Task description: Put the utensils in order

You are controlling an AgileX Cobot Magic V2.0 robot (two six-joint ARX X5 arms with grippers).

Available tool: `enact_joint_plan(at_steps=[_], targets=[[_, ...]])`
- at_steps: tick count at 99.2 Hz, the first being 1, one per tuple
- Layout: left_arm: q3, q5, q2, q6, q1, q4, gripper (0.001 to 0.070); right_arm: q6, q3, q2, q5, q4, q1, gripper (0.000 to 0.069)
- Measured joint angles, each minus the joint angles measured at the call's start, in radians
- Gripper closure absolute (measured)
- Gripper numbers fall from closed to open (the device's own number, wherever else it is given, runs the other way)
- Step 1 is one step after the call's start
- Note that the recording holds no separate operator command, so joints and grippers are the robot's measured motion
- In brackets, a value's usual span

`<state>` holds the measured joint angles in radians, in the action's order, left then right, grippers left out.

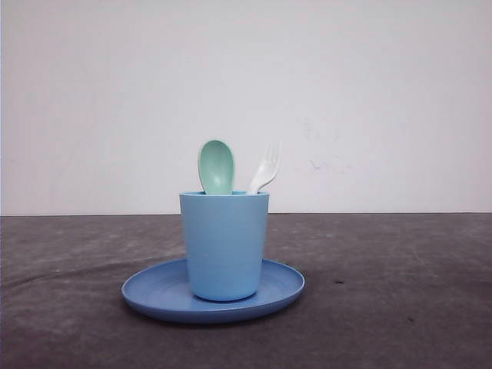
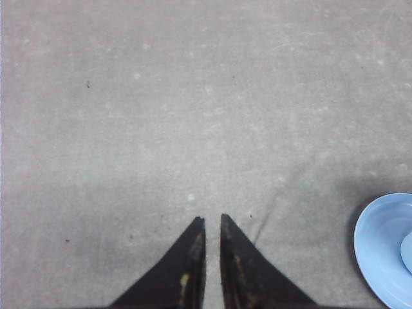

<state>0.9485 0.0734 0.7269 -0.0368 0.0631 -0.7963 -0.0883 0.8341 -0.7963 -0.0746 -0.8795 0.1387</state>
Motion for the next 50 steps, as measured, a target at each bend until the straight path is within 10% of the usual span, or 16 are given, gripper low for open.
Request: enact_joint_plan(at_steps=[50], targets=[[0.000, 0.000, 0.000, 0.000, 0.000, 0.002, 0.0695, 0.000, 0.000, 0.000, 0.000, 0.019, 0.000, 0.0685]])
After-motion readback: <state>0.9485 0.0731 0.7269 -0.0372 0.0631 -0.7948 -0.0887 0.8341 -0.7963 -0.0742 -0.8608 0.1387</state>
